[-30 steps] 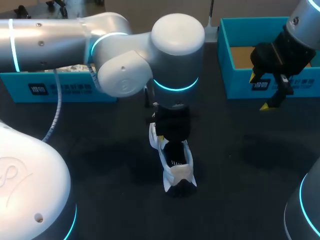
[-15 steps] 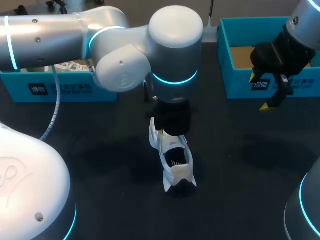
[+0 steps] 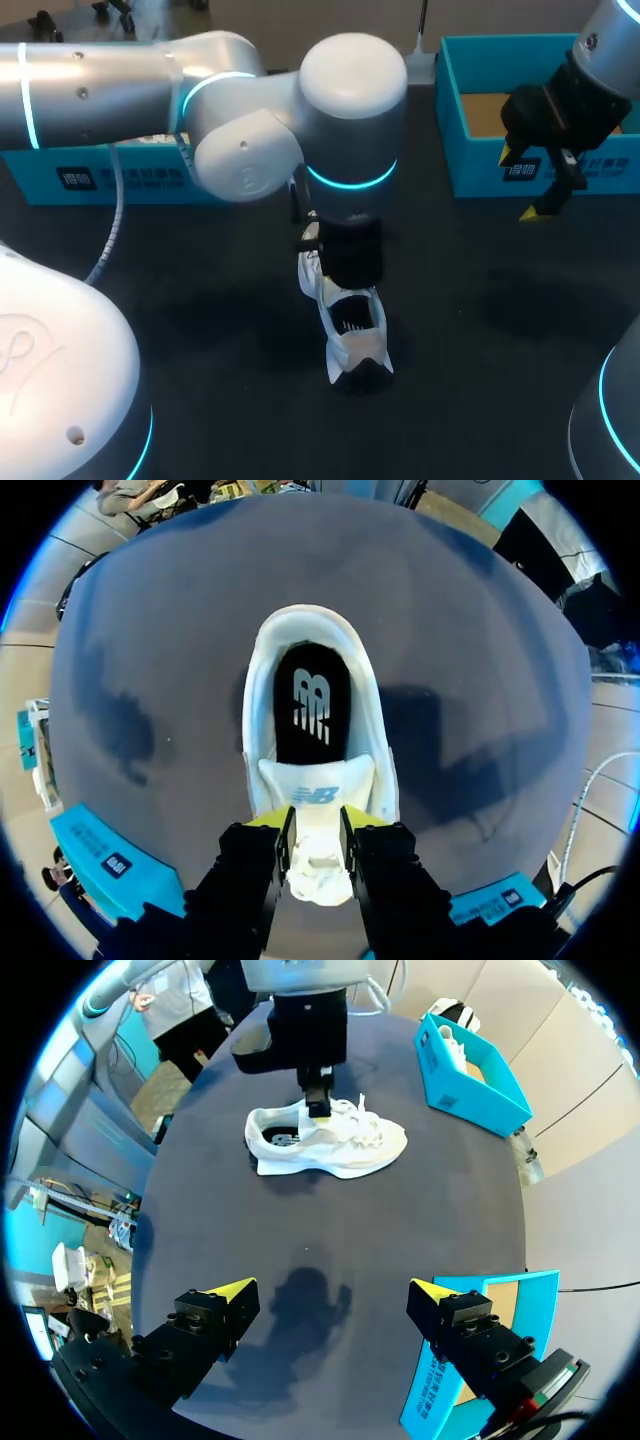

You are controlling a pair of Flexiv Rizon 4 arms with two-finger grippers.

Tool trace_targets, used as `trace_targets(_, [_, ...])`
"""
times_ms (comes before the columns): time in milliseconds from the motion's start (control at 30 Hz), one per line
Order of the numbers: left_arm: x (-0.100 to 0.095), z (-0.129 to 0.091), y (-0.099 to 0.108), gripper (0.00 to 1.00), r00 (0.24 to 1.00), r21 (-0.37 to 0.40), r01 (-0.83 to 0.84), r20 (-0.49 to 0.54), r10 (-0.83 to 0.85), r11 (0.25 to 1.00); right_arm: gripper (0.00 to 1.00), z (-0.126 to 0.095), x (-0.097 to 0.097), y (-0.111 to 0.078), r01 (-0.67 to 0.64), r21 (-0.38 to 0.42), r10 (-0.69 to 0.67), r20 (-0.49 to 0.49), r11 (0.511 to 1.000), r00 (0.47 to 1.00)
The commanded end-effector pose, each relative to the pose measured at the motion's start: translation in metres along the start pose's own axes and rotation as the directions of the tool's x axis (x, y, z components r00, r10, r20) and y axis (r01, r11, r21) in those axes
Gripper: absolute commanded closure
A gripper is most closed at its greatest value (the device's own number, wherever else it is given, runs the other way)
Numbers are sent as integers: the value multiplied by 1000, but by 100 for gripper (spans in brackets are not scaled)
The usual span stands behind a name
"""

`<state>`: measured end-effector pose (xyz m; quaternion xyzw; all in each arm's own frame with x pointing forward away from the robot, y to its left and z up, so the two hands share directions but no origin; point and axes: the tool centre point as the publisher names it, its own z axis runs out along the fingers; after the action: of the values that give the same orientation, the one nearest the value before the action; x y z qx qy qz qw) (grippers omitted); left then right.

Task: Take the shoe out of the shoebox, open the shoe tongue, remove and reinsert the insole, then place the shoe into the shoebox

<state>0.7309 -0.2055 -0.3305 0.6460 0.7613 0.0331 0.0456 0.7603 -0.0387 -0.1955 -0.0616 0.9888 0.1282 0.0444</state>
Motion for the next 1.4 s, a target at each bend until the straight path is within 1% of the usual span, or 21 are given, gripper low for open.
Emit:
trace_targets(33, [-4, 12, -5, 69, 1000, 4, -3, -7, 3, 1000, 0, 1, -1, 1, -1, 5, 1, -1, 1000, 1000])
trace_targets(200, [-4, 14, -6, 65, 1000, 9, -8, -17, 8, 1000, 0, 1, -1, 1, -1, 5, 1, -1, 1000, 1000])
trace_targets(300, [-2, 5, -2, 64, 1000, 8, 3, -2, -3, 1000, 0, 1, -1, 1, -1, 5, 1, -1, 1000, 1000])
trace_targets(367, [-2, -5, 3, 64, 1000, 7, 14, 15, -14, 1000, 0, 1, -1, 1, -1, 5, 1, -1, 1000, 1000])
trace_targets(433, [-2, -9, 5, 62, 1000, 5, 20, 24, -20, 1000, 0, 1, -1, 1, -1, 5, 1, -1, 1000, 1000])
trace_targets(567, [-5, -2, 3, 63, 1000, 5, 20, 19, -20, 1000, 0, 1, -1, 1, -1, 5, 1, -1, 1000, 1000])
trace_targets(633, [-5, 3, -1, 65, 999, 12, 25, 20, -25, 1000, 0, 1, -1, 1, -1, 5, 1, -1, 1000, 1000])
trace_targets(767, [-4, 11, -8, 64, 999, 29, 31, 13, -31, 999, 0, 1, -1, 1, -1, 5, 1, -1, 1000, 1000])
trace_targets(967, [-3, 14, -11, 62, 997, 38, 76, 7, -76, 996, 0, 1, -1, 1, -1, 5, 1, -1, 1000, 1000])
trace_targets(1033, [-2, 13, -11, 61, 994, 38, 106, 4, -106, 994, 0, 1, -1, 1, -1, 5, 1, -1, 1000, 1000])
trace_targets(1167, [1, -1, -11, 62, 987, 47, 162, 10, -162, 986, 0, 1, -1, 1, -1, 5, 1, -1, 1000, 1000])
trace_targets(1233, [3, -9, -10, 54, 982, 50, 190, 13, -191, 981, 0, 1, -1, 1, -1, 5, 1, -1, 1000, 1000])
trace_targets(1267, [5, -13, -9, 45, 975, 47, 222, 7, -223, 974, 0, 1, -1, 1, -1, 5, 1, -1, 1000, 1000])
trace_targets(1300, [7, -18, -9, 33, 970, 51, 243, 17, -244, 969, 0, 1, -1, 1, -1, 5, 1, -1, 1000, 1000])
trace_targets(1333, [9, -22, -8, 29, 959, 37, 284, 5, -285, 958, 0, 1, -1, 1, -1, 5, 1, -1, 1000, 1000])
trace_targets(1367, [12, -25, -8, 24, 951, 43, 308, 12, -309, 950, 0, 1, -1, 1, -1, 5, 1, -1, 1000, 1000])
trace_targets(1400, [15, -28, -8, 15, 933, 43, 360, 7, -361, 932, 0, 1, -1, 1, -1, 5, 1, -1, 1000, 1000])
